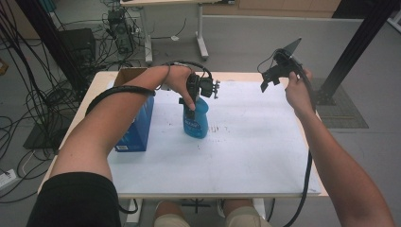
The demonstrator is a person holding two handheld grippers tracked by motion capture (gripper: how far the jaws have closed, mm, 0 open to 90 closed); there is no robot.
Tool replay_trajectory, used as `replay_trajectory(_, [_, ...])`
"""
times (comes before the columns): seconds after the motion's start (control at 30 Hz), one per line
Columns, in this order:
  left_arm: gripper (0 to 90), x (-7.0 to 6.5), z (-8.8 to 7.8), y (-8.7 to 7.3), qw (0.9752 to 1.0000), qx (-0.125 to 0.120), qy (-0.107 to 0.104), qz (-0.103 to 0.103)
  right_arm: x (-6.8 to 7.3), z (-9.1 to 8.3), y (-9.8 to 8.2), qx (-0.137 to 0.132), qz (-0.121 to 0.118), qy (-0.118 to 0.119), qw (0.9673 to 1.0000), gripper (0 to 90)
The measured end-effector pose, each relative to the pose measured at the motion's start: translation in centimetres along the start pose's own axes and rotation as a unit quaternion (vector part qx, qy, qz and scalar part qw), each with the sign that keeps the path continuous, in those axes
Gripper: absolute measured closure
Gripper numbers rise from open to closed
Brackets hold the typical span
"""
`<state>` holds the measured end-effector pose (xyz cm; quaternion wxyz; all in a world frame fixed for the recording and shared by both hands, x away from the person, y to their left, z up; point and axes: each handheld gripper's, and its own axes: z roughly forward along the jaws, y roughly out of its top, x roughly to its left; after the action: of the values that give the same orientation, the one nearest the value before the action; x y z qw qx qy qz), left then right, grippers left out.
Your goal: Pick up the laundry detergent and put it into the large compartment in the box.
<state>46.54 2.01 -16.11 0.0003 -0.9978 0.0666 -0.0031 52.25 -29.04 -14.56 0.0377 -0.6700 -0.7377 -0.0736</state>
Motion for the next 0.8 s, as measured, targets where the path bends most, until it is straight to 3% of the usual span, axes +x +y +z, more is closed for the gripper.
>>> replay_trajectory(0.8, [7.5,-0.02,0.03,-0.31,1.0,-0.008,-0.002,0.001,0.09,0.17,0.12,0.003,-0.003,0.001,1.0,3.7])
